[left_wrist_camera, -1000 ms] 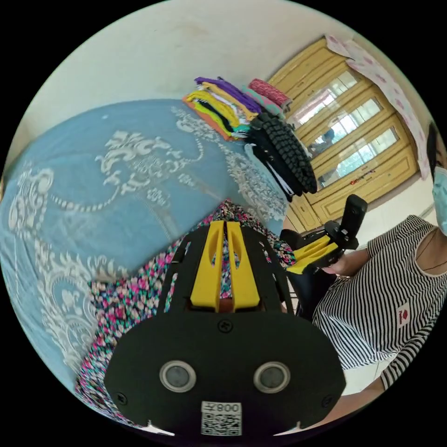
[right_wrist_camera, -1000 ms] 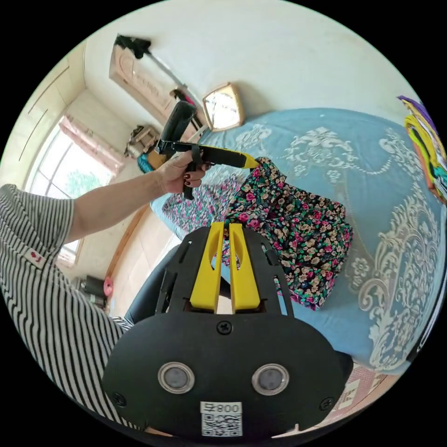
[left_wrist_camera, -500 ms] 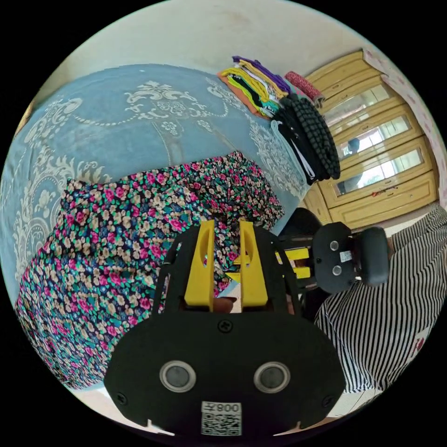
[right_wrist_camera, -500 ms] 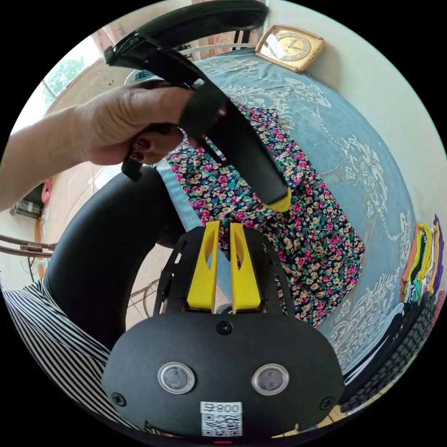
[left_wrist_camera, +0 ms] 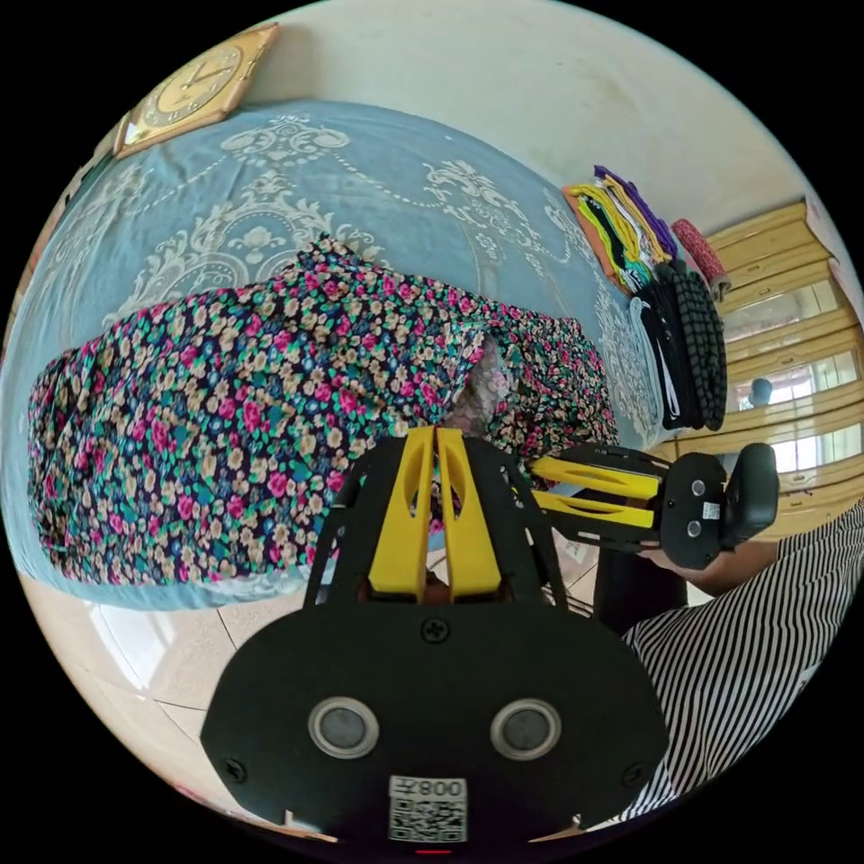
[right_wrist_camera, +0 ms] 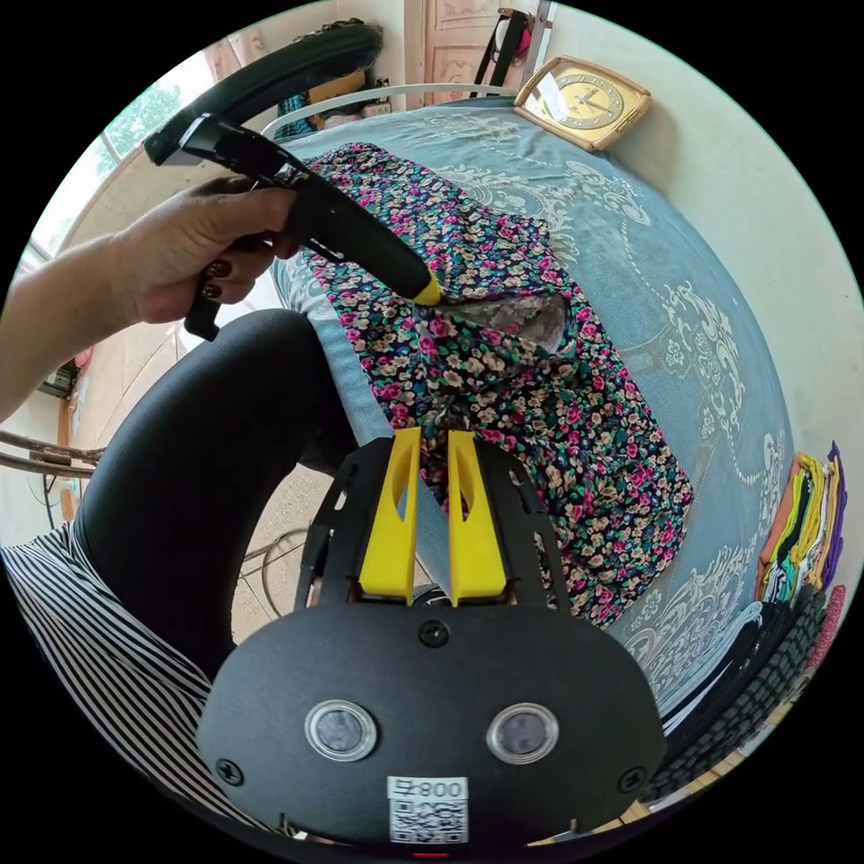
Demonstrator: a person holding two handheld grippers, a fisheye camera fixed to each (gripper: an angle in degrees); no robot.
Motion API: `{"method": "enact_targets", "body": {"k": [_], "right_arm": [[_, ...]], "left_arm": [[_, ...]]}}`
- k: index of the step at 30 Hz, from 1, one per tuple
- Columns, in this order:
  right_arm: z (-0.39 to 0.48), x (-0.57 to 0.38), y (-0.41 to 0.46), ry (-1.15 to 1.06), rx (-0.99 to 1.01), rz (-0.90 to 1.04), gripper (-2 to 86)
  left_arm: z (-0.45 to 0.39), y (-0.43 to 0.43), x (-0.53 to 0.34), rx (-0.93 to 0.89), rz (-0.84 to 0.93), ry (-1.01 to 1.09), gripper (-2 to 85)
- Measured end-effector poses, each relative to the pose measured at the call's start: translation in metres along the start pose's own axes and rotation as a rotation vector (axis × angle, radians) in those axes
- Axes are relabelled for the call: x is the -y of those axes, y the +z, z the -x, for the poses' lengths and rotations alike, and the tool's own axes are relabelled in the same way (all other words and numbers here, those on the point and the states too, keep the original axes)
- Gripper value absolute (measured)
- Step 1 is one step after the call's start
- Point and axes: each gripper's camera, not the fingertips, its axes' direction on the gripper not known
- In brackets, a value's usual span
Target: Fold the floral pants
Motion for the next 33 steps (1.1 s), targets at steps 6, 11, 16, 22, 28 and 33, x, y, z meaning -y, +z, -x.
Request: {"method": "enact_targets", "body": {"k": [6,11,16,22,28,33], "right_arm": [[0.000,0.023,-0.011,-0.002,0.003,0.008,5.9],[-0.005,0.038,-0.010,-0.024,-0.006,0.025,5.9],[-0.016,0.045,-0.007,-0.029,0.003,0.027,5.9],[-0.032,0.047,0.004,-0.037,-0.002,0.030,5.9],[-0.072,0.034,0.010,0.031,0.076,0.002,6.0],[-0.131,0.006,0.015,0.188,0.341,-0.043,6.7]], "left_arm": [[0.002,0.003,-0.026,-0.039,-0.129,0.028,1.6],[0.001,0.037,-0.028,-0.012,-0.002,0.103,0.9],[0.036,0.041,-0.057,0.097,0.003,-0.037,0.3],[0.023,0.047,-0.065,-0.069,-0.058,0.075,0.2],[0.031,0.085,-0.070,0.124,0.126,0.056,0.2],[0.039,0.085,-0.093,0.151,0.096,0.005,0.7]]}}
